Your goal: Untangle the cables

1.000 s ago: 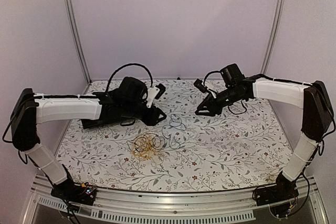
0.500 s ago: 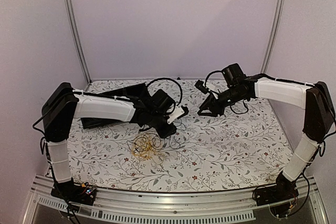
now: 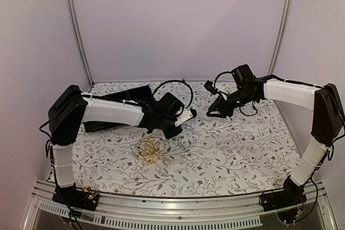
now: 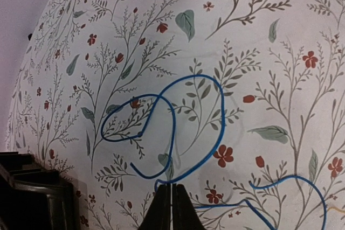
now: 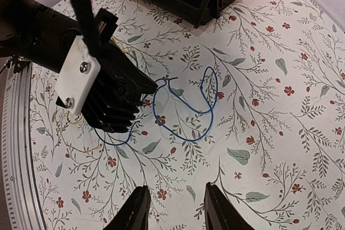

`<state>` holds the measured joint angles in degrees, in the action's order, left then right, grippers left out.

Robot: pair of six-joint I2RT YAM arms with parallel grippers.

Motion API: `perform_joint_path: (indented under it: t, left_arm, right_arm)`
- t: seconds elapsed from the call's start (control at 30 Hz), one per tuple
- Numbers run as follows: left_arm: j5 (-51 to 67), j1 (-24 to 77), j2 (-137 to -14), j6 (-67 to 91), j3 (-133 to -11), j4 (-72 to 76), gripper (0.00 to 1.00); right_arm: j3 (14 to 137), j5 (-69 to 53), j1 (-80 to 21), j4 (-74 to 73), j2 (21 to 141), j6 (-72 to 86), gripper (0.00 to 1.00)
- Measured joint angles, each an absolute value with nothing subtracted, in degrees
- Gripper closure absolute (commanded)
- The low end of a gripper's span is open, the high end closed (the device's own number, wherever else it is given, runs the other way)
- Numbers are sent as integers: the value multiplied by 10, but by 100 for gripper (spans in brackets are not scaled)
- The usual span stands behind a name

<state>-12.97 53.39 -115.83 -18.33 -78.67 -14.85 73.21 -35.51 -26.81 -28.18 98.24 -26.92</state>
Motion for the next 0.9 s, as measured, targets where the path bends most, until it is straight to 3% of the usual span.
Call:
perform_joint_path:
  t: [0.33,0.4,0.53,0.9]
  left_arm:
    - [-134,517,-1050,-142,-732,-121,99]
    - [-109,499,-1003,-130,-714,-112,74]
    - [-55,463,-937,-129,-690,-90,59]
    - [-50,484,-1103,-177,-727,-121,56]
  right_arm:
    - [732,-355,-247,-283,982,-270,63]
    - [732,-355,-247,-283,982,-271,63]
    - [732,-355,-247,-283,982,-272,63]
    - [725,-302,-246,-278,982,-291,63]
